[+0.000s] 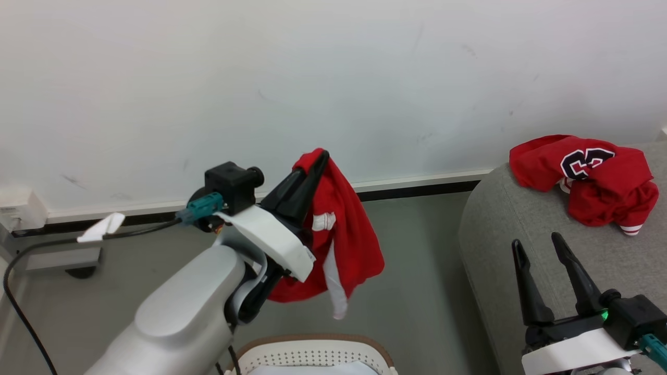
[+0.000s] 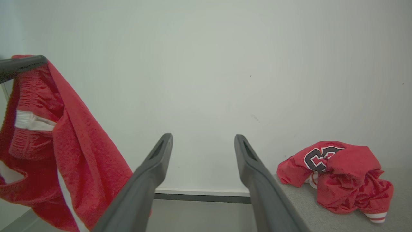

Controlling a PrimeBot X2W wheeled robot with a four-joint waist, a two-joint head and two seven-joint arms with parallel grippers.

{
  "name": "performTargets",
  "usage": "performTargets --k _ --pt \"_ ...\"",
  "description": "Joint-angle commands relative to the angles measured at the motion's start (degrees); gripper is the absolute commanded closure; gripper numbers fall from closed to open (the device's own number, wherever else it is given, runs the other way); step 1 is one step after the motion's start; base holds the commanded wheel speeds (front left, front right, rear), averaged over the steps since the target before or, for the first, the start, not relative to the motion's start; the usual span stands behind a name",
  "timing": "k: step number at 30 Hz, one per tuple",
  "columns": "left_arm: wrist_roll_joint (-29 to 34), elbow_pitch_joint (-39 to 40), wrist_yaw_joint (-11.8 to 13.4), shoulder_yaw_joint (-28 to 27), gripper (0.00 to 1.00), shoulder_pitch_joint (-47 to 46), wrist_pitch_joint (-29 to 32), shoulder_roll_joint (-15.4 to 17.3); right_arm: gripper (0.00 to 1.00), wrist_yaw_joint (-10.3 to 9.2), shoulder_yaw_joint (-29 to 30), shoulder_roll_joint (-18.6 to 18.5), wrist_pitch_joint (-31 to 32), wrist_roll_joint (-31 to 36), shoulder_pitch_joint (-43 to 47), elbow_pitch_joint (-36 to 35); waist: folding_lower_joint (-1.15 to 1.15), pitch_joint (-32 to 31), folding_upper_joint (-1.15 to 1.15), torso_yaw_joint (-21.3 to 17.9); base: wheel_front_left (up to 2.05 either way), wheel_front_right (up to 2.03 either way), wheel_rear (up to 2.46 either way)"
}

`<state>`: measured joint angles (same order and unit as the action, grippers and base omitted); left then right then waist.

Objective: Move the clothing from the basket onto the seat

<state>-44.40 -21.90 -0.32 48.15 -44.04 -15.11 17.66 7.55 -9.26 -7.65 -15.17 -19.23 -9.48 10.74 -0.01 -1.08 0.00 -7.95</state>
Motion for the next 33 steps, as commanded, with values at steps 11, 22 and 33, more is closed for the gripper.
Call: performTargets --k 11,22,33 --pt "0.94 4.66 3.19 -0.85 1.0 -1.6 0.24 0.33 0.0 -0.13 -5.02 -0.73 0.04 -0.43 -0.56 -1.65 0.01 0.44 0.0 0.77 0.0 0.0 0.0" --pt "0.85 6.21 3.32 0.4 1.0 -1.38 0.72 -1.1 0.0 -0.13 -21.26 -2.09 0.04 1.81 -5.23 2.21 0.01 0.22 0.0 2.81 0.0 0.0 0.0" --pt "1.31 7.75 2.1 4.18 1.0 -1.22 2.26 -4.54 0.0 -0.13 -22.48 3.23 0.03 3.34 -12.07 13.85 0.01 -1.09 0.0 9.25 0.0 0.0 0.0"
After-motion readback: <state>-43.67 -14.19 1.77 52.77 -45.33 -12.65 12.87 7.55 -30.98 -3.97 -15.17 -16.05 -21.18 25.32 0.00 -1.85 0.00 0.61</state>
